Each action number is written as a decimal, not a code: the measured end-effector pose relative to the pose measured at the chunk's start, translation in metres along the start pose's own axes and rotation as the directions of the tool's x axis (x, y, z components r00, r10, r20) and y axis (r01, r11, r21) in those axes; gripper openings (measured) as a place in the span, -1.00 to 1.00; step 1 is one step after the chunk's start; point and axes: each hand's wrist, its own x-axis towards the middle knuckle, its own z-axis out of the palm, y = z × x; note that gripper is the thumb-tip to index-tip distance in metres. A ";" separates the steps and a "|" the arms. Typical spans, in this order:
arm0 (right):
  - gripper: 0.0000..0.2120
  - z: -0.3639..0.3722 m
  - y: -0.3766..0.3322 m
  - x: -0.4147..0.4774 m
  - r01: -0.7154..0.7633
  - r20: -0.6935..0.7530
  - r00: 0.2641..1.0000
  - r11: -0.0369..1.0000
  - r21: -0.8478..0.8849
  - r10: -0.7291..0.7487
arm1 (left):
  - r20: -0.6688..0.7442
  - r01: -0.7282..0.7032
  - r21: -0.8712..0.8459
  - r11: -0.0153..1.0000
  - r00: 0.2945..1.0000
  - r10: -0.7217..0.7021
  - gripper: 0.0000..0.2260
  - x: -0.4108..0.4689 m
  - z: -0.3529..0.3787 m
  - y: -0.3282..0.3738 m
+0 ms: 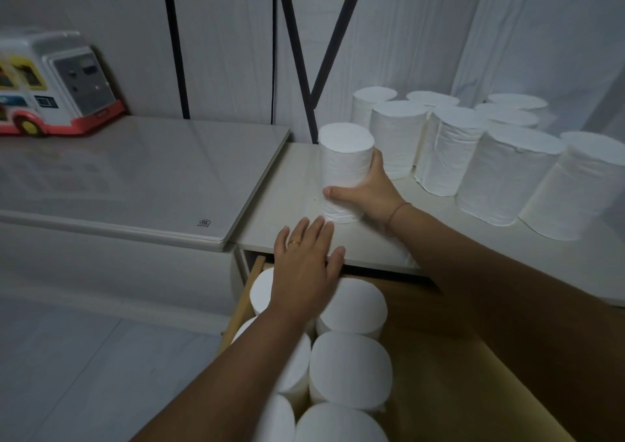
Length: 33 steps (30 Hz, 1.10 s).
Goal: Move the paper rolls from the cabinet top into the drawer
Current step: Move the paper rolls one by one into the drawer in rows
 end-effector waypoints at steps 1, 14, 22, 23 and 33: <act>-0.03 -0.002 0.000 -0.004 0.006 -0.007 1.000 1.000 -0.005 -0.006 | -0.003 -0.007 -0.001 1.000 1.000 0.007 -0.51 0.000 0.000 0.000; -0.12 -0.087 -0.006 -0.129 -0.037 0.045 0.998 0.998 -0.048 0.039 | 0.166 -0.213 0.086 0.973 0.966 0.197 -0.41 -0.023 -0.003 0.011; -0.07 -0.117 0.000 -0.200 -0.023 0.101 0.994 0.996 -0.091 0.032 | 0.346 -0.363 -0.020 0.931 0.871 0.347 -0.39 -0.062 -0.008 0.040; -0.08 -0.119 0.004 -0.209 -0.005 0.116 0.993 0.992 -0.122 0.020 | 0.367 -0.376 -0.029 0.926 0.858 0.359 -0.38 -0.065 -0.008 0.042; -0.11 -0.105 0.064 -0.224 -0.213 0.252 0.941 0.975 -0.070 0.224 | 0.399 -0.382 0.020 0.924 0.850 0.343 -0.40 -0.070 -0.009 0.046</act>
